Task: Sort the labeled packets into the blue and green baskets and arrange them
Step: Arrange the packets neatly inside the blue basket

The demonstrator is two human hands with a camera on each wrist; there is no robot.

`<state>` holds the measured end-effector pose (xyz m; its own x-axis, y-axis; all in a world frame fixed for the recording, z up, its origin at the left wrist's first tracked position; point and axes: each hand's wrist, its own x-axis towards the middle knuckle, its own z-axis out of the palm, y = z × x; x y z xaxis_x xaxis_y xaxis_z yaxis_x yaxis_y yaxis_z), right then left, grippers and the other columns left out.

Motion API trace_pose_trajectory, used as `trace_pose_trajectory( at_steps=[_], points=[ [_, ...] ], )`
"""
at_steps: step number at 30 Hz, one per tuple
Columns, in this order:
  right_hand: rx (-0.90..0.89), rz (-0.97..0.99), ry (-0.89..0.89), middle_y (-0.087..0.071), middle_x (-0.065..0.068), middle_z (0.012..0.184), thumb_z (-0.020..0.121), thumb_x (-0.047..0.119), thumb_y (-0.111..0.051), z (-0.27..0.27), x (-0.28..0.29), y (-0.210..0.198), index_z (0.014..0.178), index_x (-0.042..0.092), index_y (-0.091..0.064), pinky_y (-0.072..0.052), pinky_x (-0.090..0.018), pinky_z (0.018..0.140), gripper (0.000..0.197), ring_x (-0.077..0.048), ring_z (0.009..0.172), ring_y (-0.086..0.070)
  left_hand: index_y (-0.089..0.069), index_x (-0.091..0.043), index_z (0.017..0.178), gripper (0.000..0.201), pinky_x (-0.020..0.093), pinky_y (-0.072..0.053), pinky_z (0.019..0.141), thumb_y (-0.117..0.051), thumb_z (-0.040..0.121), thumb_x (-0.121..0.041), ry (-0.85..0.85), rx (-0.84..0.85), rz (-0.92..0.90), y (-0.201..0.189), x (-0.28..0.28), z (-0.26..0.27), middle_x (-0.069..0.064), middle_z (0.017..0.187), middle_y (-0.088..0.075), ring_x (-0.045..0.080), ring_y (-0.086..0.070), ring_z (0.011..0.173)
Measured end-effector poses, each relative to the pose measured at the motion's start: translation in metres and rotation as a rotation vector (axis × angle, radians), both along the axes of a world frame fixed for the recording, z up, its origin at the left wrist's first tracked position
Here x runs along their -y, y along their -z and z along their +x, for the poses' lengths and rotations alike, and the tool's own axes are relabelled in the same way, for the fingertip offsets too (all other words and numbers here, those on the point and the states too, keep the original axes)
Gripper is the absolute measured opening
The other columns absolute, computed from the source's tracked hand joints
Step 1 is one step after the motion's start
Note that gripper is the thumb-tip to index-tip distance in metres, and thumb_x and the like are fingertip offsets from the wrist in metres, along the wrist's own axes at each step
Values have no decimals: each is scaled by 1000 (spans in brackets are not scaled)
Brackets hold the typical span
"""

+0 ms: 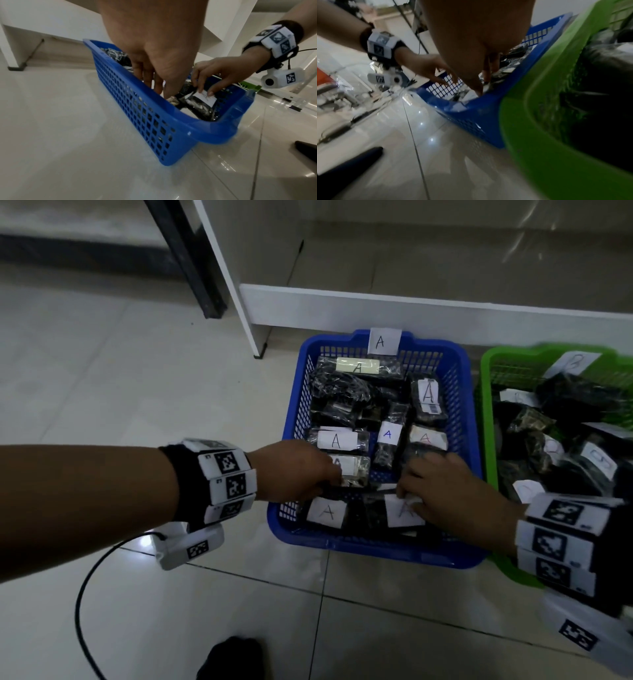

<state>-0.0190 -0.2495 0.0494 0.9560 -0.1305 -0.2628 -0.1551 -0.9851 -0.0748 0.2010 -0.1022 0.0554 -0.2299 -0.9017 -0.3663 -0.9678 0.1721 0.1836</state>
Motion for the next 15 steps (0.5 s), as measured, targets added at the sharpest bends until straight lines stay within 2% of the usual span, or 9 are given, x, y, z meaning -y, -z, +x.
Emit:
trace_pose_trajectory(
  at_steps=[2,5,7,9,12,13,15],
  points=[
    [66,-87,-72,-58,3,78,51,24,-86,-3,0,7,78,25,-66,-43,-30,62,34,-20,73,-57,-61,-14,108,23,37,-51,76,-59,86,-22,-14,27,-171,-2,4,8,5,98,-65,24,-60,88],
    [83,-46,-142,-59,3,77,52,30,-86,-9,4,16,81,24,-66,-47,-28,59,36,-19,67,-60,-56,-14,112,30,35,-46,79,-62,84,-23,-152,63,-305,-5,15,21,5,105,-59,23,-56,91],
    [26,-19,-173,-59,3,81,52,36,-86,-11,5,19,87,24,-65,-49,-26,58,42,-16,67,-61,-49,-14,125,42,33,-42,88,-60,87,-28,-230,93,-236,-6,25,27,5,116,-55,22,-53,103],
    [-18,-1,-194,-59,5,82,51,34,-87,-13,5,23,87,25,-63,-48,-23,55,44,-13,65,-60,-41,-16,135,53,33,-40,95,-58,89,-35,-229,153,-153,-4,33,30,5,126,-52,22,-51,112],
    [-48,9,-161,-59,8,80,47,27,-88,-13,3,22,87,27,-63,-42,-17,51,47,-8,60,-57,-39,-18,138,58,34,-39,97,-58,88,-40,-184,218,-73,7,40,30,4,132,-50,22,-50,116],
    [-45,14,-143,-60,6,84,51,25,-87,-11,2,20,92,26,-64,-43,-18,54,46,-9,64,-59,-41,-19,137,57,34,-39,96,-59,88,-41,-169,226,-52,11,40,28,3,132,-51,22,-51,115],
    [-103,53,-124,-56,0,111,80,18,-67,-8,-2,15,117,21,-55,-46,-24,73,40,-16,92,-59,-42,-20,135,55,34,-38,95,-59,87,-42,-157,247,-21,16,40,25,2,131,-51,21,-52,115]
  ],
)
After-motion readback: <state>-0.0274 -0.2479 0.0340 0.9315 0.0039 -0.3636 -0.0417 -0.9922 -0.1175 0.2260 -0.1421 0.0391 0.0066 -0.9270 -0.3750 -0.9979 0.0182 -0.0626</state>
